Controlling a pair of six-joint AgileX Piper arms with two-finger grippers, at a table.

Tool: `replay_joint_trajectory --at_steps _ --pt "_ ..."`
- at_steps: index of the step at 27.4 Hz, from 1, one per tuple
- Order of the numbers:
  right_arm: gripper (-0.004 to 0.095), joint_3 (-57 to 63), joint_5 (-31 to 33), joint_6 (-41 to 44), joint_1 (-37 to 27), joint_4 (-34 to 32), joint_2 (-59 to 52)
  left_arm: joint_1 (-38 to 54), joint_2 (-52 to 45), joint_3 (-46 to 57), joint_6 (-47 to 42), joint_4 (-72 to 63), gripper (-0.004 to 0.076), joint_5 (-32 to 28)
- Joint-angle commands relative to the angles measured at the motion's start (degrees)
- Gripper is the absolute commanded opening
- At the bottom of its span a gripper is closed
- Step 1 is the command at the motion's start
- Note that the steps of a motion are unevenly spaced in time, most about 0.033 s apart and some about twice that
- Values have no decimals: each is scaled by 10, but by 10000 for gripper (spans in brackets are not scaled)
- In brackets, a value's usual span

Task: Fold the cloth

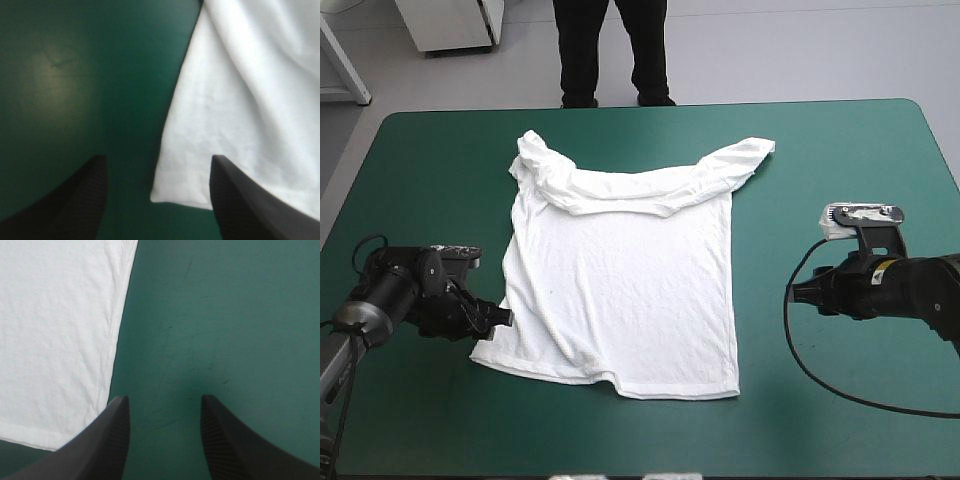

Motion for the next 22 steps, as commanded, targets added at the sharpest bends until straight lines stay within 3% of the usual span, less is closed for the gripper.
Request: replay_joint_trajectory --at_steps 1,11,13,17,22 --pt "421 -13 -23 2 -2 2 -9 1 -9 25 -2 -10 419 -42" --pt "421 -13 -22 9 -2 2 -9 1 1 124 11 -15 405 -102" --pt "421 -13 -18 7 -2 4 -9 1 13 138 11 -19 325 -105" --pt "422 -13 -16 -15 -2 41 3 1 24 144 16 -31 1 -119" --pt "416 -13 -14 -30 6 75 48 1 24 144 17 -34 -10 -123"
